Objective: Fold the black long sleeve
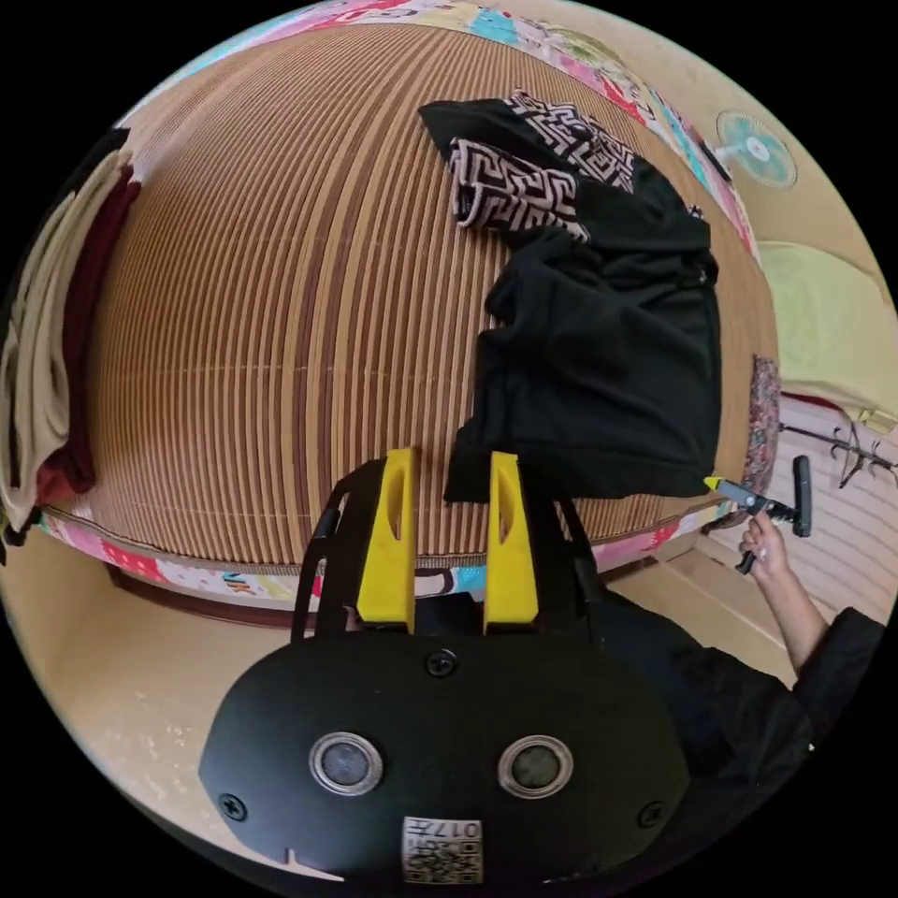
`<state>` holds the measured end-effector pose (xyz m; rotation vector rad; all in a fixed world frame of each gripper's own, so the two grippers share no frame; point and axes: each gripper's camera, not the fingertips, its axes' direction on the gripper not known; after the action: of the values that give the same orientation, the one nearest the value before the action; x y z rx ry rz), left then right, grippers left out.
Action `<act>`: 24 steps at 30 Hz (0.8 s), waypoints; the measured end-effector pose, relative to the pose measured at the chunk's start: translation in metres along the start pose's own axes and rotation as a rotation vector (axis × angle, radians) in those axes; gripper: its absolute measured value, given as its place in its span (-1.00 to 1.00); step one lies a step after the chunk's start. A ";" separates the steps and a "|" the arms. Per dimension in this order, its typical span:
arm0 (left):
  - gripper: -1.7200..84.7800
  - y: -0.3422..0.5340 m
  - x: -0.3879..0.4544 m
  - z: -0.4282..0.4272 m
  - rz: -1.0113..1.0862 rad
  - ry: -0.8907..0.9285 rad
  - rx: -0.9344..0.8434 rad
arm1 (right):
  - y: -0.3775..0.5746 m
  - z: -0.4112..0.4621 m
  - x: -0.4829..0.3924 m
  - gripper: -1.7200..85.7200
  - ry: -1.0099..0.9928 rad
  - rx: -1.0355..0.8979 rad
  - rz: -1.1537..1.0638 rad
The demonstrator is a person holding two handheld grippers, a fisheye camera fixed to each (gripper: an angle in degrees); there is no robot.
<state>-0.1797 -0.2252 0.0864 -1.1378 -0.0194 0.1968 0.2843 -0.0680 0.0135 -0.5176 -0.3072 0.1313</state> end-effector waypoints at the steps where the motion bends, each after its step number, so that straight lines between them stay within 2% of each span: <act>1: -0.85 0.002 0.009 0.003 0.089 -0.010 -0.075 | 0.002 -0.004 0.002 -0.90 0.000 -0.010 -0.008; 2: -0.89 0.007 0.014 0.012 0.147 0.035 -0.189 | 0.004 -0.006 0.004 -0.91 -0.001 -0.016 -0.014; 6: -0.94 0.058 0.005 0.011 0.221 0.160 -0.307 | 0.037 -0.024 0.029 -0.91 -0.099 -0.071 -0.003; 9: -0.95 0.109 -0.038 -0.003 0.062 0.471 -0.306 | 0.078 -0.033 0.064 -0.91 -0.272 -0.125 0.116; 11: -0.96 0.149 -0.081 -0.013 -0.145 0.799 -0.226 | 0.104 -0.038 0.088 -0.91 -0.458 -0.130 0.223; 13: -0.97 0.172 -0.107 -0.021 -0.284 1.002 -0.115 | 0.129 -0.045 0.114 -0.92 -0.791 -0.036 0.358; 14: -0.97 0.179 -0.119 -0.028 -0.336 1.093 -0.025 | 0.131 -0.048 0.119 -0.92 -0.873 0.004 0.384; 16: -0.97 0.176 -0.131 -0.041 -0.369 1.186 0.106 | 0.123 -0.058 0.131 -0.92 -1.153 0.193 0.443; 19: -0.97 0.133 -0.141 -0.056 -0.349 1.297 0.279 | 0.065 -0.073 0.121 -0.92 -1.308 0.331 0.368; 24: -0.94 0.009 -0.140 -0.064 -0.324 1.330 0.425 | -0.071 -0.092 0.073 -0.91 -1.306 0.405 0.240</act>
<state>-0.3109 -0.3027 0.0631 -0.6489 0.9639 -0.8295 0.3861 -0.1579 -0.0078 0.0093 -1.4573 0.7553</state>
